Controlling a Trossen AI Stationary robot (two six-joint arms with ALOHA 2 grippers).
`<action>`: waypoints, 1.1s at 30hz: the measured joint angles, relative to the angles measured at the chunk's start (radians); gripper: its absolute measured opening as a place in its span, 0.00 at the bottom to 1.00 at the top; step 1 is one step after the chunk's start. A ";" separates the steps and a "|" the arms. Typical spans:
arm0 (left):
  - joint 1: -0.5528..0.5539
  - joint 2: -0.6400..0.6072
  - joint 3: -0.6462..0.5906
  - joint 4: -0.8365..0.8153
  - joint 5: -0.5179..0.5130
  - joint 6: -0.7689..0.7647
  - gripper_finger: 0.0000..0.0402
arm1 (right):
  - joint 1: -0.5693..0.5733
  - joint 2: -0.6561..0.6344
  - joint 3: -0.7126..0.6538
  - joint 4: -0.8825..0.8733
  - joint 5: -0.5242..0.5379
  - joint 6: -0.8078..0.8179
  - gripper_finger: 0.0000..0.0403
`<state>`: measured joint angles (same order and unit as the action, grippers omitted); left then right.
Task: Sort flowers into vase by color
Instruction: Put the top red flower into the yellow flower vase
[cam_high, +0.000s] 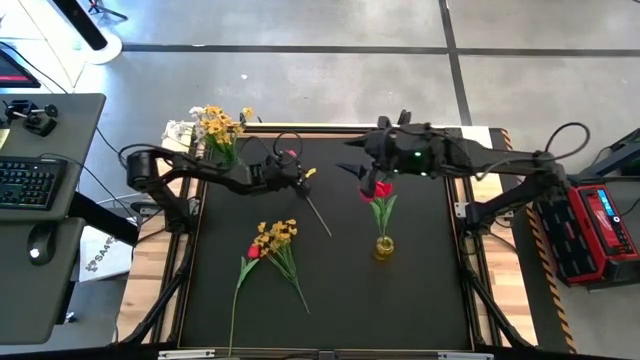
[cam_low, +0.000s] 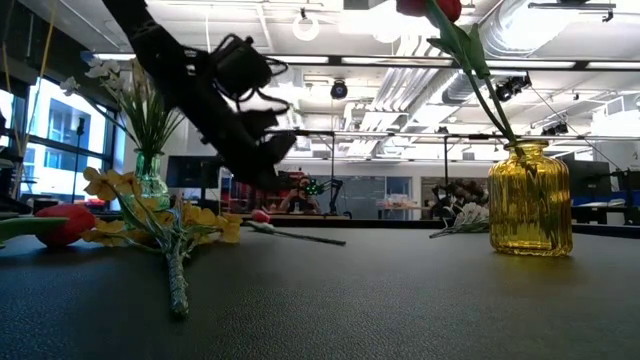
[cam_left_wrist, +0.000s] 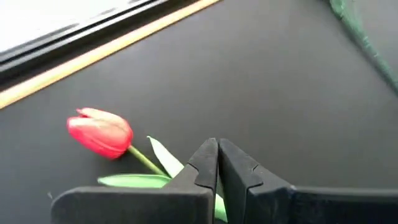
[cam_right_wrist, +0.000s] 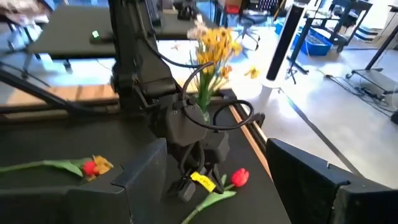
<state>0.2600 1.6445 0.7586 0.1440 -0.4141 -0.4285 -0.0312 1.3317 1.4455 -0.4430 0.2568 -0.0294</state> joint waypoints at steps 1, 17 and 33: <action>0.000 -0.016 0.000 -0.023 0.014 -0.024 0.00 | 0.006 -0.008 0.000 -0.001 0.005 0.006 0.64; 0.080 0.040 0.000 -0.155 0.014 -0.245 0.36 | 0.067 0.009 -0.004 -0.038 0.056 -0.023 0.64; 0.116 0.195 0.000 0.096 0.002 -0.195 0.34 | 0.067 0.009 -0.004 -0.047 0.056 -0.020 0.64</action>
<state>0.3759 1.8399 0.7589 0.2396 -0.4126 -0.6239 0.0357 1.3411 1.4418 -0.4898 0.3126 -0.0494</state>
